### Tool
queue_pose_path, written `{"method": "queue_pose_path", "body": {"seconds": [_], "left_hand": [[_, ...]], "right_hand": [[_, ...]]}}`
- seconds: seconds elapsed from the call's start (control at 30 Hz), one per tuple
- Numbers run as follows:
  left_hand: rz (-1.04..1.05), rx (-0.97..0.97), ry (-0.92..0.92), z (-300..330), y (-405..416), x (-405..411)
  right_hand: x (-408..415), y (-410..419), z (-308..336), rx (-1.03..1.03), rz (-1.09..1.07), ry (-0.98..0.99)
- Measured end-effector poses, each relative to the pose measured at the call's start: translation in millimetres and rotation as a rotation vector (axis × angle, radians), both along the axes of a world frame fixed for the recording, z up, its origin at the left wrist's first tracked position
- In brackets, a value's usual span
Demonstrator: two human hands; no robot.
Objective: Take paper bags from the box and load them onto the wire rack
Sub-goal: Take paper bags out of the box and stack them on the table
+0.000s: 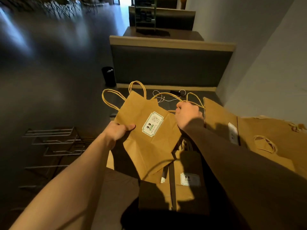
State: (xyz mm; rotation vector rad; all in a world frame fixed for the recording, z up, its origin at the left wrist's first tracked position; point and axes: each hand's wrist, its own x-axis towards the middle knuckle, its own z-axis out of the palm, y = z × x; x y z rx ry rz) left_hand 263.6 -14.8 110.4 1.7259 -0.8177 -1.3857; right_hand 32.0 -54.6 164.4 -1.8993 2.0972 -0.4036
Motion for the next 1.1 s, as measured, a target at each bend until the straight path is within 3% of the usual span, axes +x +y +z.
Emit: {"method": "queue_pose_path", "body": {"seconds": [0.23, 0.33, 0.4, 0.5, 0.73, 0.93, 1.1], "left_hand": [[0.174, 0.008, -0.024, 7.8, 5.3, 25.5], [0.168, 0.007, -0.055, 6.4, 3.7, 27.3], [0.161, -0.024, -0.078, 6.0, 2.7, 27.1], [-0.042, -0.103, -0.102, 5.1, 2.1, 24.1], [-0.268, -0.124, -0.004, 6.7, 7.7, 12.9], [-0.085, -0.122, -0.058, 6.2, 0.7, -5.0], [0.023, -0.097, 0.009, -3.9, 2.3, -32.4]], "right_hand": [[21.7, 7.5, -3.5, 0.075, 0.317, 0.550], [31.2, 8.0, -4.6, 0.078, 0.383, 0.636], [34.1, 6.1, -5.0, 0.067, 0.359, 0.609], [30.7, 0.8, -4.6, 0.095, 0.227, 0.483], [9.0, 5.0, -8.8, 0.015, 0.159, 0.360], [-5.1, -10.4, -23.3, 0.024, -0.011, -0.006], [-33.5, -17.1, -35.6, 0.195, -0.017, 0.146]]}}
